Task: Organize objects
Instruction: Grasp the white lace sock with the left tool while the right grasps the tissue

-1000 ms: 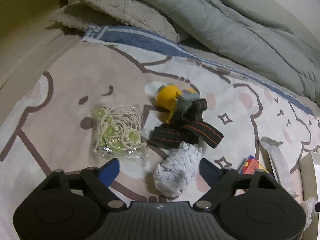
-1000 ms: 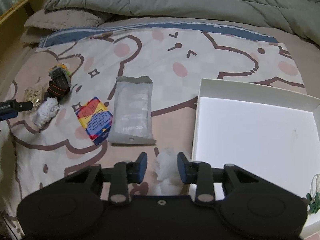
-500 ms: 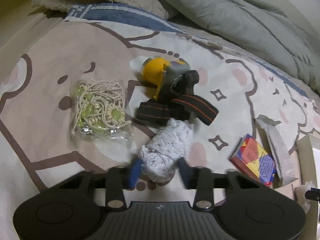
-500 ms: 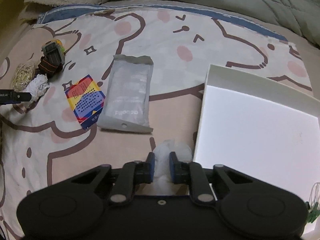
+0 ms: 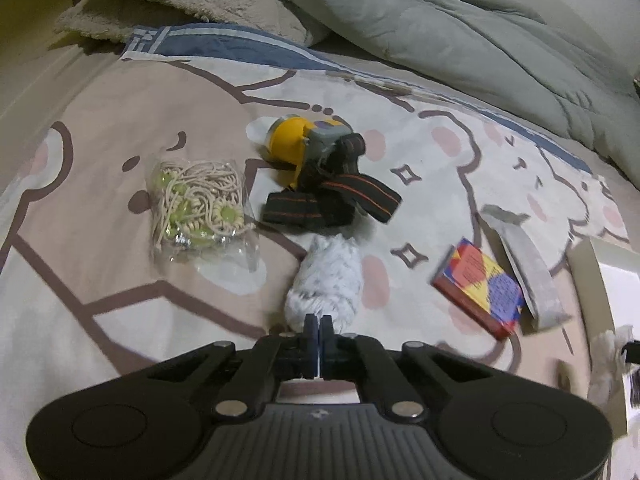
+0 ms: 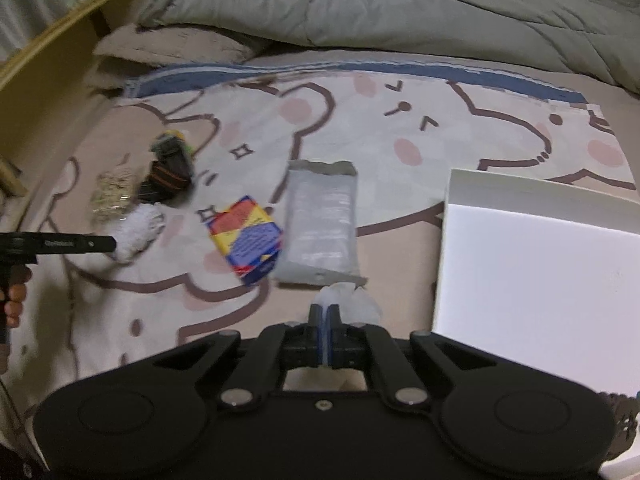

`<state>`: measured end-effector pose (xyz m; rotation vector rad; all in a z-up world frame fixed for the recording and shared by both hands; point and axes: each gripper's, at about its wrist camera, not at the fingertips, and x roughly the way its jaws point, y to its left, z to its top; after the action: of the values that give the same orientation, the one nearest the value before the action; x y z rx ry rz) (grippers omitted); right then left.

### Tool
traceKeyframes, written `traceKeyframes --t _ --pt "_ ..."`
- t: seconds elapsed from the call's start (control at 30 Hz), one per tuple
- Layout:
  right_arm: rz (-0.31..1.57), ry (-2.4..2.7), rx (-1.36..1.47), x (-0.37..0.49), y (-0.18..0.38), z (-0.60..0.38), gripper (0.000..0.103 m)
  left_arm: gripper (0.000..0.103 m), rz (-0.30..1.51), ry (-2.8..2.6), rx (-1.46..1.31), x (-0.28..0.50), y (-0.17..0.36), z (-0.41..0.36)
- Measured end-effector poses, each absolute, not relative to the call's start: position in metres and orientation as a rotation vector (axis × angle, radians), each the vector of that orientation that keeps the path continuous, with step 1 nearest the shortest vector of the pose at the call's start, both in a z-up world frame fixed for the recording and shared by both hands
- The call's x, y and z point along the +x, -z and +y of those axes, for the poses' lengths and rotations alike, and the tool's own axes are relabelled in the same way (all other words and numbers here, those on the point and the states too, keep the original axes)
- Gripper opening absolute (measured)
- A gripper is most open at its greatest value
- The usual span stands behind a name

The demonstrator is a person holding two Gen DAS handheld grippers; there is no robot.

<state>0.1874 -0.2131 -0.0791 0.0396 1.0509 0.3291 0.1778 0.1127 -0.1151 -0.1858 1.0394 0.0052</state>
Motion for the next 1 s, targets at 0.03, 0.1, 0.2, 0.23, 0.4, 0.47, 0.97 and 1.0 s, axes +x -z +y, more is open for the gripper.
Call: traceKeyframes --t 0.03,0.1,0.2,0.23,0.4,0.47,0.97,1.0 --pt "1.050 -0.340 0.046 0.184 0.077 -0.213 0.002 0.000 1.043 0.004 -0.179 0.174 0.114 0.113" --pt "1.054 -0.362 0.047 0.177 0.076 -0.212 0.002 0.000 1.056 0.014 -0.170 0.165 0.114 0.114" --pt "1.074 -0.401 0.035 0.169 0.078 -0.208 0.002 0.000 1.074 0.028 -0.153 0.155 0.114 0.115" --pt "1.086 -0.419 0.029 0.167 0.079 -0.205 0.002 0.000 1.069 0.027 -0.138 0.153 0.112 0.115" --pt "1.135 -0.473 -0.036 0.160 0.092 -0.187 0.002 0.033 1.000 -0.009 -0.103 0.158 0.105 0.114" --pt "1.143 -0.481 -0.045 0.160 0.095 -0.182 0.002 0.039 0.996 -0.013 -0.112 0.166 0.105 0.113" --pt "1.171 -0.417 0.074 0.164 0.100 -0.200 0.029 0.056 1.079 -0.067 -0.115 0.222 0.148 0.094" --pt "1.176 -0.409 0.083 0.164 0.101 -0.202 0.031 0.056 1.082 -0.074 -0.122 0.224 0.150 0.094"
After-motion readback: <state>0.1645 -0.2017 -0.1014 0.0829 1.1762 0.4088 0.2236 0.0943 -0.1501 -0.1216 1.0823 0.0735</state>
